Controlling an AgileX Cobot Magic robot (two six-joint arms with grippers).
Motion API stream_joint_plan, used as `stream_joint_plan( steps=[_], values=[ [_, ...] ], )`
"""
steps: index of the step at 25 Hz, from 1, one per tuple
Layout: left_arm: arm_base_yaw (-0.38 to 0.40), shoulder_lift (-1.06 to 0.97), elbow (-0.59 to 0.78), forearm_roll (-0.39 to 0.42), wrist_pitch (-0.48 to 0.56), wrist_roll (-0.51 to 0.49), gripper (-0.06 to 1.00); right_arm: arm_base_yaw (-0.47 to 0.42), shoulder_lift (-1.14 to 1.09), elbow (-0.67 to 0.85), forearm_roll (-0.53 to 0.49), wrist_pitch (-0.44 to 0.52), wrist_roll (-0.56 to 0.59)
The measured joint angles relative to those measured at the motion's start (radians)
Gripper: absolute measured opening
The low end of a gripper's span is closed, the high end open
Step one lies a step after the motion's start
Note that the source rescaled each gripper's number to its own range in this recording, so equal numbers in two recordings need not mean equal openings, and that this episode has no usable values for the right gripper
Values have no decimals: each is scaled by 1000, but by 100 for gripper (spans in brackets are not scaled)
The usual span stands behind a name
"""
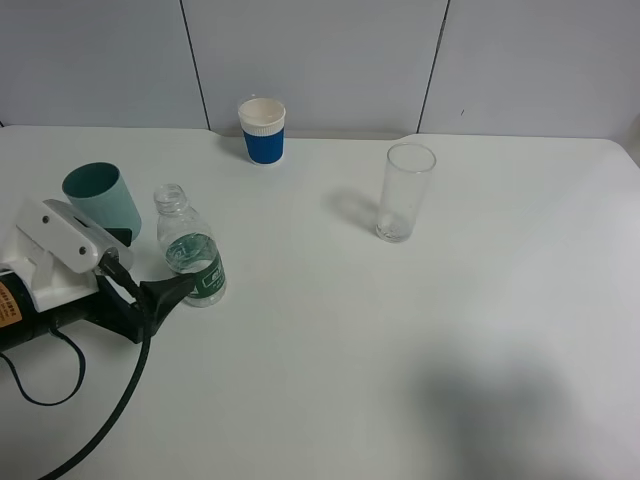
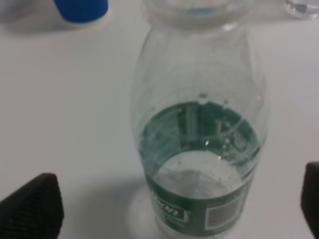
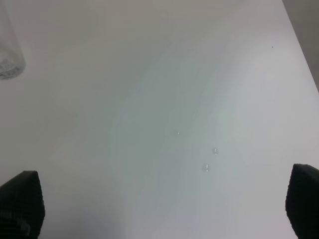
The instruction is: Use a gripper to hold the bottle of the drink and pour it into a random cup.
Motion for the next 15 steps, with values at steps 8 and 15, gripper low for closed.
stream_joint_plan(
  steps=[8, 15],
  values=[
    [0, -183, 2, 0, 234, -112, 94, 0, 0, 0, 0, 0, 0],
    [0, -366, -81, -1, 517, -195, 94, 0, 0, 0, 0, 0, 0]
  ],
)
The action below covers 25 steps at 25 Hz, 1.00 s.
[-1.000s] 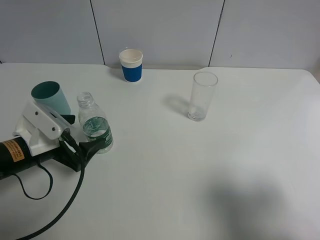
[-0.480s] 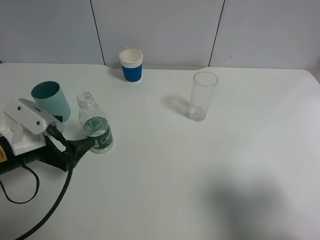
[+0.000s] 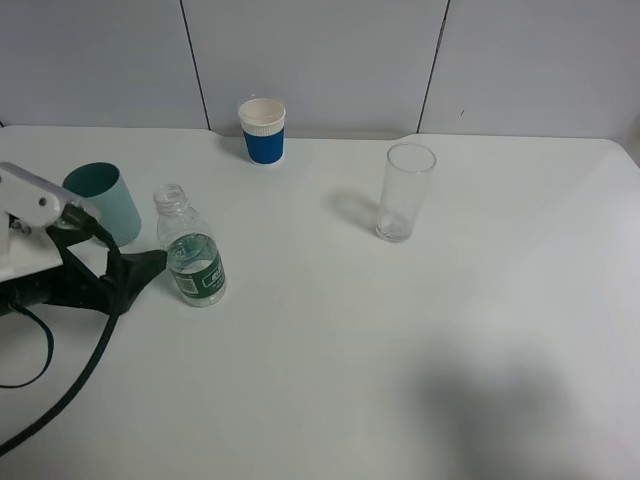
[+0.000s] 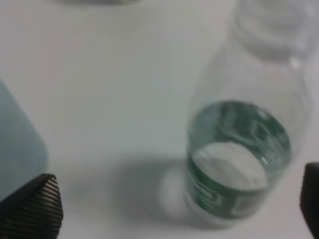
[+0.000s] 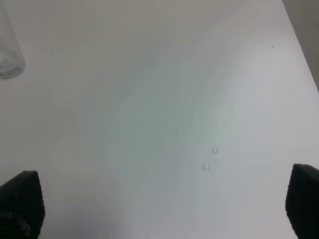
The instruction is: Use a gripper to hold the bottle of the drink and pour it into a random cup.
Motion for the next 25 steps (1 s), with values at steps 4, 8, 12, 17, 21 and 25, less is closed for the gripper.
stream_joint_plan(
  steps=[4, 8, 12, 17, 21, 25],
  values=[
    [0, -119, -95, 0, 263, -53, 94, 0, 0, 0, 0, 0, 0],
    [0, -217, -208, -8, 524, -92, 94, 0, 0, 0, 0, 0, 0],
    [0, -301, -312, -43, 767, -97, 94, 0, 0, 0, 0, 0, 0],
    [0, -389, -407, -71, 1045, -97, 94, 0, 0, 0, 0, 0, 0],
    [0, -453, -449, -73, 1203, -97, 94, 0, 0, 0, 0, 0, 0],
    [0, -520, -472, -73, 1326, -97, 94, 0, 0, 0, 0, 0, 0]
  ],
)
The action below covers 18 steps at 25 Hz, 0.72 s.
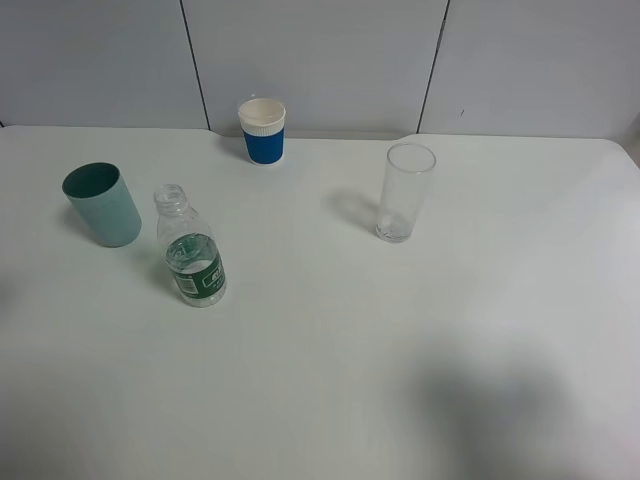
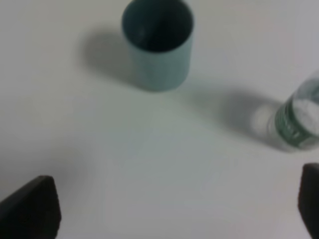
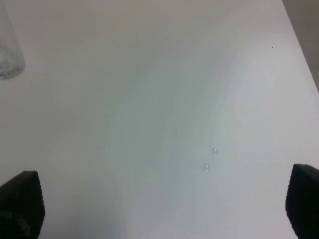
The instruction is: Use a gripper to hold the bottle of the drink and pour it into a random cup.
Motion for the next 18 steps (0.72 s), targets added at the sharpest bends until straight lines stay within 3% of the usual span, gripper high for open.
stream_joint_plan(
  steps=[8, 11, 18],
  values=[
    [26, -113, -29, 0, 62, -2, 94, 0, 0, 0, 0, 0, 0],
    [127, -167, -33, -11, 78, 17, 94, 0, 0, 0, 0, 0, 0],
    [235, -302, -33, -81, 78, 137, 94, 0, 0, 0, 0, 0, 0]
  ],
)
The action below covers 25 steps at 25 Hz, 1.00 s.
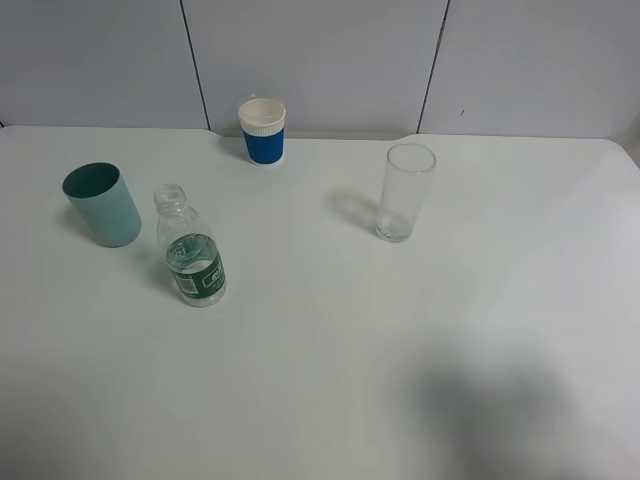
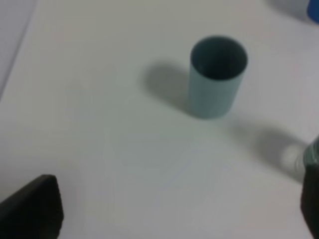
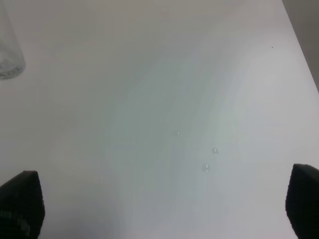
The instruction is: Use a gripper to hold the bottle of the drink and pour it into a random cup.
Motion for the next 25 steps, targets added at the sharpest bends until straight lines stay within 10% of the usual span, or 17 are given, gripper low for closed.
stream_joint_plan(
  steps=[25],
  values=[
    [82, -345, 11, -37, 193, 32, 94, 0, 0, 0, 0, 0, 0]
  ],
)
